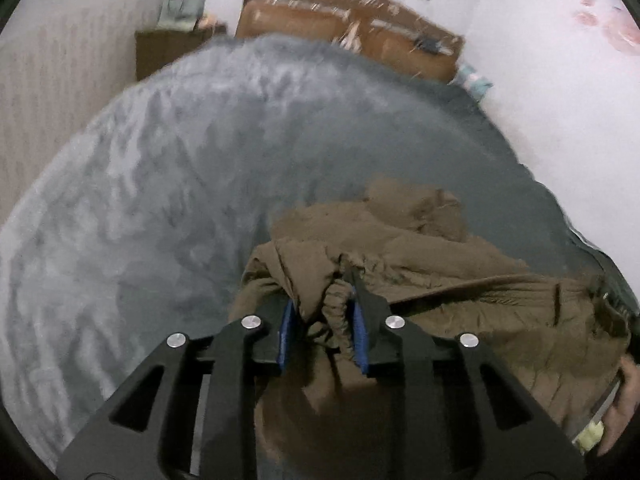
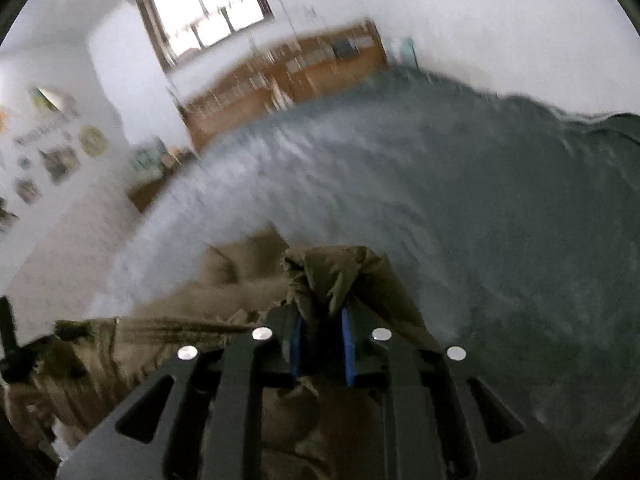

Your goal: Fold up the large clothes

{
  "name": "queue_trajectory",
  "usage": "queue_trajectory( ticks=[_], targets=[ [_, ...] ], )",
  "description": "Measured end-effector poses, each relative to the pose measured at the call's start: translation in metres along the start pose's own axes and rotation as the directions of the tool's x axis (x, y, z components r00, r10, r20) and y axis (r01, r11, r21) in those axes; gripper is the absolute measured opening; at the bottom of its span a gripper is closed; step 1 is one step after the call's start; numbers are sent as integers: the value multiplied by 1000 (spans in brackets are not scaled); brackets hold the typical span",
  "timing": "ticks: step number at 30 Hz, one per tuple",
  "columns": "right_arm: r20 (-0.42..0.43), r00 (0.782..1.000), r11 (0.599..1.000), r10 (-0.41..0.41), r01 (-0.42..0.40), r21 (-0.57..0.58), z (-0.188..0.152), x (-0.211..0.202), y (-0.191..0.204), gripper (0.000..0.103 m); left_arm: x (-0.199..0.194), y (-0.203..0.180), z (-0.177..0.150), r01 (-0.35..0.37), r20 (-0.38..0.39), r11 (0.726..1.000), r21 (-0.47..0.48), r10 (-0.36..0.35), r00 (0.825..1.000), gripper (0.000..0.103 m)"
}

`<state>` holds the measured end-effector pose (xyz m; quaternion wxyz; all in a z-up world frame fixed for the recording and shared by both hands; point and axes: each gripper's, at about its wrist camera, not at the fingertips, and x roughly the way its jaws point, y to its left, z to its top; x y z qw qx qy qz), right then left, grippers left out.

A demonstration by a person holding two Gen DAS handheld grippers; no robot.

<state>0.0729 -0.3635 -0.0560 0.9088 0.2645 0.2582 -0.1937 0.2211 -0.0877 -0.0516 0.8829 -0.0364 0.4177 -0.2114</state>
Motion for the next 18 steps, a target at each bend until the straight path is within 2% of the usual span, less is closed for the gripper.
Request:
queue_trajectory(
  ticks=[2,3,4,5,6,8,9,10,11,13,15,16,18],
  targets=[
    [-51,997,998,-57,55,-25,-3,36,-3,17,30,5,-1,-15,-31,1000,-22,14,999,34],
    [-70,994,996,-81,78,-42,-8,53,-3,21,41,7,-4,-17,-21,999,-38,16,1000,37],
    [-71,993,994,-98,94,-60,-13,64,-3,27,53,13,-9,-35,-29,999,-39,34,999,39],
    [-74,990,991,-117,112,-76,-16,72,-3,29,63,13,-10,-40,-54,999,-33,39,998,39],
    [-76,989,989,-130,124,-86,-18,79,-4,32,69,17,-8,-29,-61,999,-40,26,998,45],
    [-48,990,987,-129,124,-99,-16,82,-4,43,71,19,-8,-35,-35,998,-62,32,999,64],
    [-38,990,986,-134,129,-107,-16,81,-4,53,70,25,-9,-44,-13,996,-75,44,999,87],
    [-27,991,987,-127,124,-107,-15,78,-5,63,64,32,-8,-100,31,991,-94,103,994,99],
    [-8,994,990,-108,107,-90,-14,73,-8,70,60,36,-5,-117,56,988,-101,124,991,100],
    [27,997,995,-71,73,-63,-11,61,-15,97,44,49,-5,-129,96,983,-128,142,985,100],
    [86,990,992,-112,116,-46,-8,42,-20,101,27,61,-10,-108,132,979,-176,132,982,100],
    [111,988,993,-108,112,-31,-9,32,-26,101,14,67,-16,-79,159,976,-203,112,981,100],
    [143,988,999,-52,50,18,-12,13,-43,101,-5,73,-24,-36,190,976,-216,78,979,100]
  ],
)
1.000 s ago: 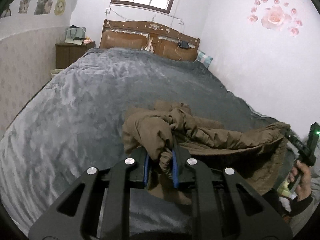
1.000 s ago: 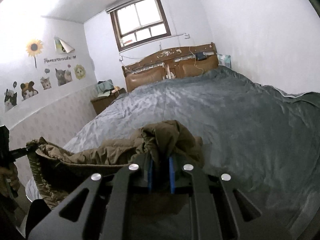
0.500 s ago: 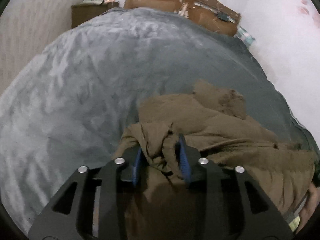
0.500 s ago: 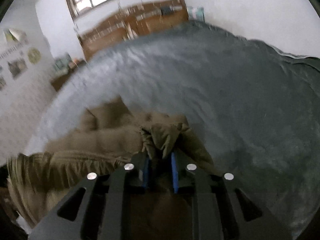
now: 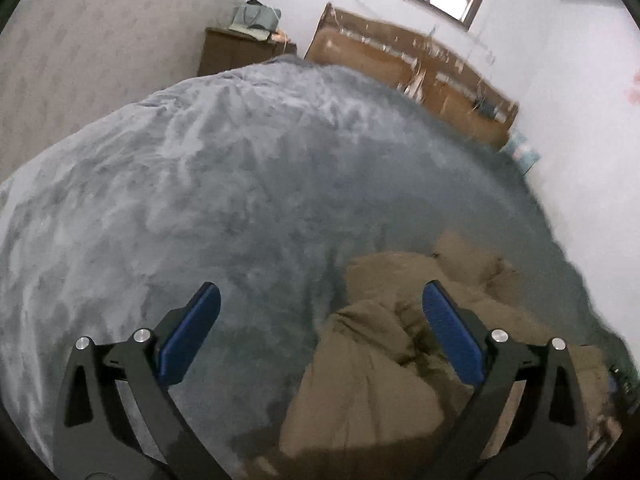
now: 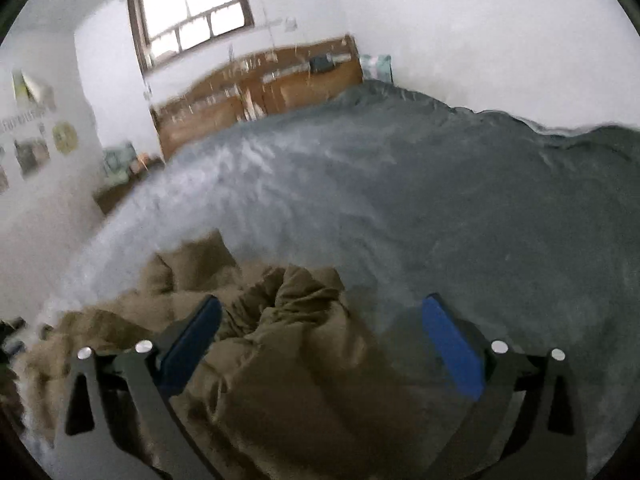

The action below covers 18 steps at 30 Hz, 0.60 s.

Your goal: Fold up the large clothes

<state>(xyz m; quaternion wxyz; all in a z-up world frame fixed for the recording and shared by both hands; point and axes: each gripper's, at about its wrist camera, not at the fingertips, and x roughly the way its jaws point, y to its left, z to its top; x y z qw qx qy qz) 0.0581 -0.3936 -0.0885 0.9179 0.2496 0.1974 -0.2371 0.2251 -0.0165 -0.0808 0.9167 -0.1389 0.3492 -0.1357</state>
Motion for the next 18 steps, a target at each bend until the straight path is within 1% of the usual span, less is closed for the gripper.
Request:
queue_trajectory(
  ticks=[2,4,5,6,7,9,10,11,12,13,14,15,16,17,18],
  targets=[
    [-16,997,996,72,-71,45,-4,-9,-17,101,-7,0,-6,12,-18,1000,20,-12,1000,100],
    [-71,992,994,99,-97,42,-11,-5,-25,101,-3,-4,-17,25,-87,999,48,-20,996,100],
    [-94,991,995,98,-95,37,-14,-2,-27,101,-6,0,-20,47,-126,997,66,-39,991,100],
    [-129,986,994,109,-106,34,-18,5,-27,101,-4,-8,-27,75,-168,992,104,-56,984,100],
    [-157,978,991,134,-129,43,-22,10,-26,101,-2,-15,-33,87,-190,987,137,-60,980,100],
    [-205,960,982,188,-180,58,-27,19,-22,101,6,-28,-46,102,-246,970,219,-46,968,100],
    [-221,957,982,187,-180,51,-30,23,-19,101,9,-31,-52,96,-263,966,241,-30,964,100],
    [-243,957,987,159,-156,32,-33,29,-15,101,17,-34,-59,87,-291,962,260,-8,957,100],
    [-256,956,990,141,-140,22,-36,34,-12,101,22,-35,-62,85,-314,961,264,2,949,100],
    [-268,954,991,136,-135,22,-39,39,-9,100,30,-35,-68,85,-349,962,260,11,937,100],
    [-273,951,990,143,-141,25,-41,42,-7,100,34,-35,-71,85,-360,963,254,12,933,100],
    [-277,950,989,146,-148,15,-41,43,-3,90,37,-34,-73,92,-373,966,241,4,928,100],
    [-277,951,989,140,-146,-2,-42,43,-2,69,38,-34,-73,98,-374,967,237,-2,927,100],
    [-279,951,989,133,-145,-20,-42,42,1,61,36,-34,-72,100,-365,966,238,-6,931,99],
    [-285,951,990,122,-138,-36,-43,41,3,49,35,-34,-71,104,-352,965,239,-14,936,89]
  ],
)
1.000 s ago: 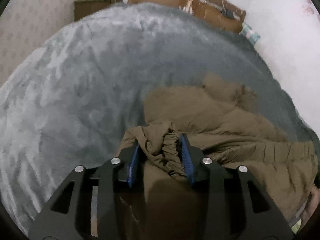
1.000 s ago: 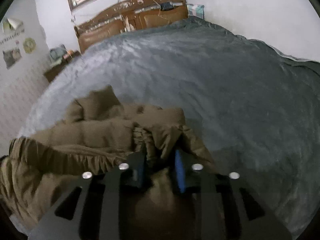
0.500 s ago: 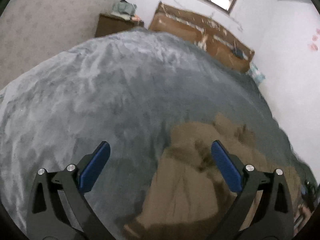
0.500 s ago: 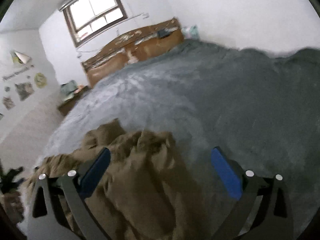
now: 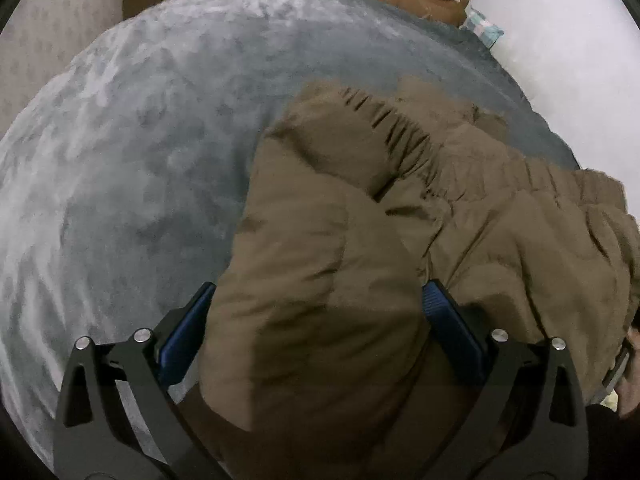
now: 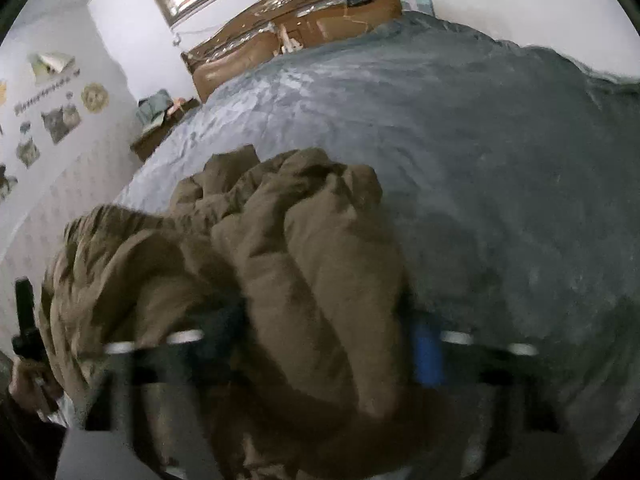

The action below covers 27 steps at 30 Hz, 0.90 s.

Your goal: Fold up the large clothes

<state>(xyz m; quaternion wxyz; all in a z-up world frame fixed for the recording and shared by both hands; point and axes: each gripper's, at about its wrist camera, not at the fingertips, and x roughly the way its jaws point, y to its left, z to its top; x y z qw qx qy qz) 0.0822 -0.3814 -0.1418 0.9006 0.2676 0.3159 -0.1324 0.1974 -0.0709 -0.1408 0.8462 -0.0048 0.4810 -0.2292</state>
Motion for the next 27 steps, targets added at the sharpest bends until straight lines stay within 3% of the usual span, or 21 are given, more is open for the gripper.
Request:
queue_trajectory(
  ticks=[1,2,4,7,11,13,16,20,22,27],
  targets=[
    [-6,1000,1000,-1,1,-4,-1,0,1,39,-2,1,0,17,11,1000,-3,-17,1000,71],
    [-10,1000,1000,-1,1,-5,-3,-1,1,36,-3,4,0,36,15,999,-15,-36,999,64],
    [5,1000,1000,-7,7,-17,-4,-7,2,24,-8,6,0,43,47,998,-43,-41,998,36],
    [90,995,999,-32,33,-19,-3,-33,3,21,-22,4,3,17,133,999,-37,-12,991,19],
    [239,969,996,-67,78,-40,-2,-70,17,20,-61,-9,1,-27,292,1000,-7,28,956,15],
    [307,950,994,-54,82,-78,-2,-89,28,20,-85,-13,-5,-42,386,999,5,36,922,14],
    [421,907,990,-14,73,-124,2,-125,44,20,-125,-8,-6,-9,511,1000,-16,16,860,14],
    [512,859,987,2,79,-138,19,-151,58,20,-156,-8,10,42,589,998,-41,-10,808,14],
    [526,851,989,-11,86,-117,31,-152,58,20,-164,-15,27,44,606,998,-38,-12,795,14],
    [500,861,995,-94,104,7,74,-122,49,20,-157,-40,83,-14,617,1000,-15,21,787,14]
  ],
)
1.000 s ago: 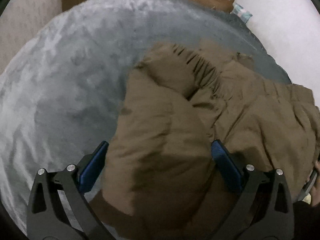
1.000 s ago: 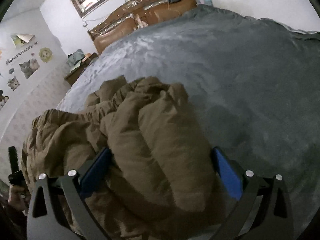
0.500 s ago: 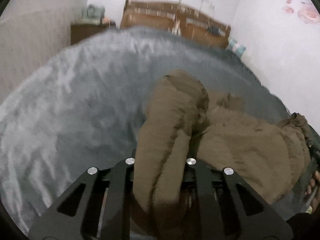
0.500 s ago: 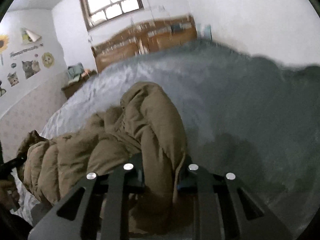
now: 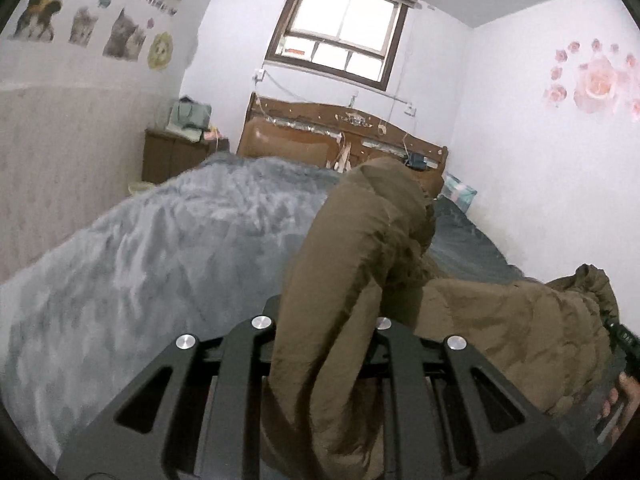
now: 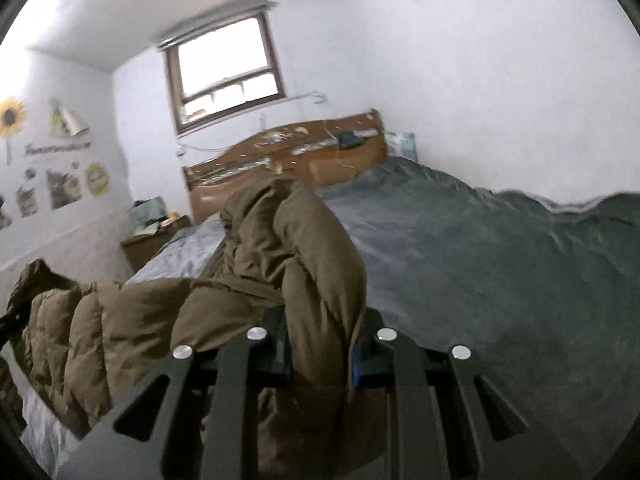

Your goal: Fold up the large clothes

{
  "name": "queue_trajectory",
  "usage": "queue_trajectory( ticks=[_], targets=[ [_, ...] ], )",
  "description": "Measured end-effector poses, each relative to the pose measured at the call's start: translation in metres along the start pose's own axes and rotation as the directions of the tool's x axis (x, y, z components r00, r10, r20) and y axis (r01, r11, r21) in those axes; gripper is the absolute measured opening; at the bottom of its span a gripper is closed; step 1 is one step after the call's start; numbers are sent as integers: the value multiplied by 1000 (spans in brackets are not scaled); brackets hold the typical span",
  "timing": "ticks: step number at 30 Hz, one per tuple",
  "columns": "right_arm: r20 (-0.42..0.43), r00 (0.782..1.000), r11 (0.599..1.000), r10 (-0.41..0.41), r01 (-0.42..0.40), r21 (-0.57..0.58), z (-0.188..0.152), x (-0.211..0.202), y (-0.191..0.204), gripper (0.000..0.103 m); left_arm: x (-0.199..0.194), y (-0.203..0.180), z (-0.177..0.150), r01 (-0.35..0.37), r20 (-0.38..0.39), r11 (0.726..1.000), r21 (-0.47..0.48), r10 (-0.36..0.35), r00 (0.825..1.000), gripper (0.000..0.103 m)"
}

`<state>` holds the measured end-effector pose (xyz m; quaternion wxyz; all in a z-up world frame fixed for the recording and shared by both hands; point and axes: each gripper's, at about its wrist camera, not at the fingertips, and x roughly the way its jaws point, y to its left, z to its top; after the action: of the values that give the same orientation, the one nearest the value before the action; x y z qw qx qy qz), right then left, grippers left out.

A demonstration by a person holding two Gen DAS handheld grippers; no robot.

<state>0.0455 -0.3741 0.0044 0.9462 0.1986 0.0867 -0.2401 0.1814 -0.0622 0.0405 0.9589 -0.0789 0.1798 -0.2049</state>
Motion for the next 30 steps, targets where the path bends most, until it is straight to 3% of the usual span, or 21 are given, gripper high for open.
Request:
queue_trajectory(
  ticks=[6,10,11,14,16,17,19,20,22,25,28,29,30],
  targets=[
    [-66,995,996,-79,82,41,-10,85,3,22,73,7,-6,-33,-17,993,-115,32,999,16],
    [-164,975,988,-152,150,-29,-39,162,4,22,156,4,-34,-150,-143,988,-25,145,979,16],
    [-183,970,987,-161,155,-44,-44,174,3,23,177,6,-43,-178,-183,984,0,175,967,16],
    [-293,934,979,-204,187,-85,-73,216,0,29,232,17,-82,-234,-348,970,72,244,905,22],
    [-355,909,976,-219,196,-99,-92,236,-6,39,250,30,-106,-257,-434,964,74,263,862,36],
    [-375,901,975,-219,192,-109,-98,240,-8,42,254,38,-109,-268,-443,961,66,269,855,41],
    [-417,881,974,-225,196,-112,-110,253,-11,52,256,50,-116,-316,-450,947,63,309,838,65],
    [-427,875,973,-230,203,-108,-114,256,-13,54,256,54,-116,-320,-459,946,54,308,833,66],
    [-424,872,969,-245,221,-108,-114,254,-17,60,252,56,-110,-317,-455,948,19,291,841,67],
    [-367,878,951,-307,272,-144,-91,236,-11,79,227,53,-88,-342,-389,938,49,334,859,67],
    [-183,916,930,-357,330,-158,-44,184,10,98,180,41,-45,-357,-211,932,61,362,908,68],
    [-139,927,933,-348,327,-152,-35,170,19,101,159,38,-34,-357,-142,932,59,362,921,72],
    [-74,946,942,-316,303,-143,-23,152,32,101,137,23,-20,-349,-55,936,56,352,935,85]
  ],
)
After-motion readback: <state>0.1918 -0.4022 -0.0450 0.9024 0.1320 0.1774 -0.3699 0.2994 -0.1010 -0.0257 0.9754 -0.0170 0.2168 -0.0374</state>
